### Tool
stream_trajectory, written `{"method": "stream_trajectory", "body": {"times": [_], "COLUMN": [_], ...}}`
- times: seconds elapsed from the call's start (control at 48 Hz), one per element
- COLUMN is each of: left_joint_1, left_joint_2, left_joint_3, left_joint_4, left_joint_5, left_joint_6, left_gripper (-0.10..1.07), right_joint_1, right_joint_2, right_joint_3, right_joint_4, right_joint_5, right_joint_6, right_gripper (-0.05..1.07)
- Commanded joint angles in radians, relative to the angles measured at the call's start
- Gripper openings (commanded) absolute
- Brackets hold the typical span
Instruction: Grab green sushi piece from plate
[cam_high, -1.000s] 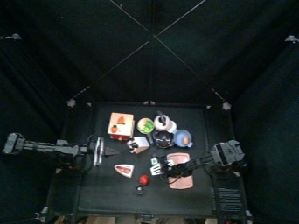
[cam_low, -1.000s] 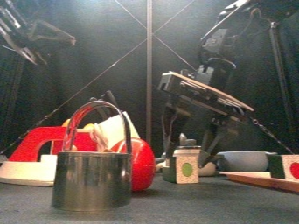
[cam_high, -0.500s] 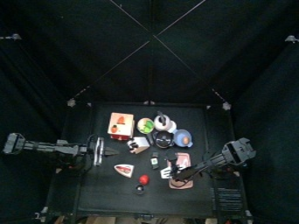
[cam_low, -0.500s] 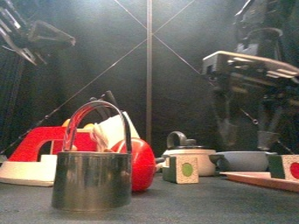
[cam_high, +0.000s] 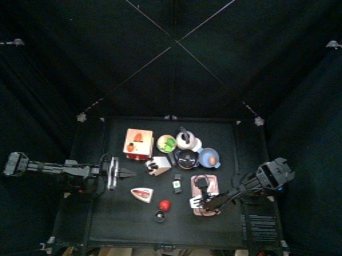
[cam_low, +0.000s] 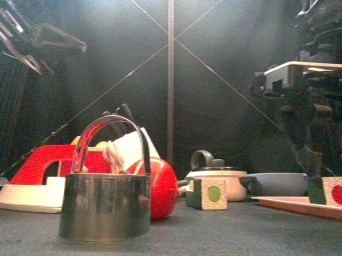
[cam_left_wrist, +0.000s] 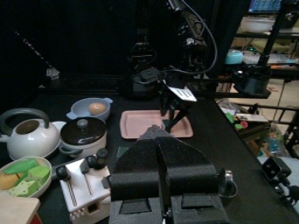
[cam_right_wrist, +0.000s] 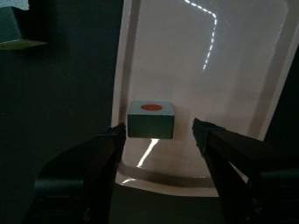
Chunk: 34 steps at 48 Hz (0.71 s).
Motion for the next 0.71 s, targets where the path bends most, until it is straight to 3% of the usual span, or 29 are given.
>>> {"method": "stream_trajectory", "body": {"times": [0.0, 0.229, 0.688], "left_joint_1": [0.002, 0.002, 0.003], "left_joint_2": [0.005, 0.005, 0.005], "left_joint_3": [-0.012, -0.012, -0.009], "left_joint_4": [-0.002, -0.002, -0.002], "left_joint_5": [-0.005, -0.005, -0.005], "left_joint_6": [0.002, 0.002, 0.002], "left_gripper": [0.0, 0.0, 0.0], "right_joint_1": [-0.005, -0.021, -0.029], "right_joint_2": [-0.011, 0.012, 0.02], "right_joint_3": [-0.003, 0.015, 0.018], "right_joint_4": [-0.005, -0.014, -0.029], "right_joint_5": [-0.029, -0.1, -0.106], "right_joint_6": [0.002, 0.0, 0.0], "right_gripper": [0.94, 0.93, 0.87]}}
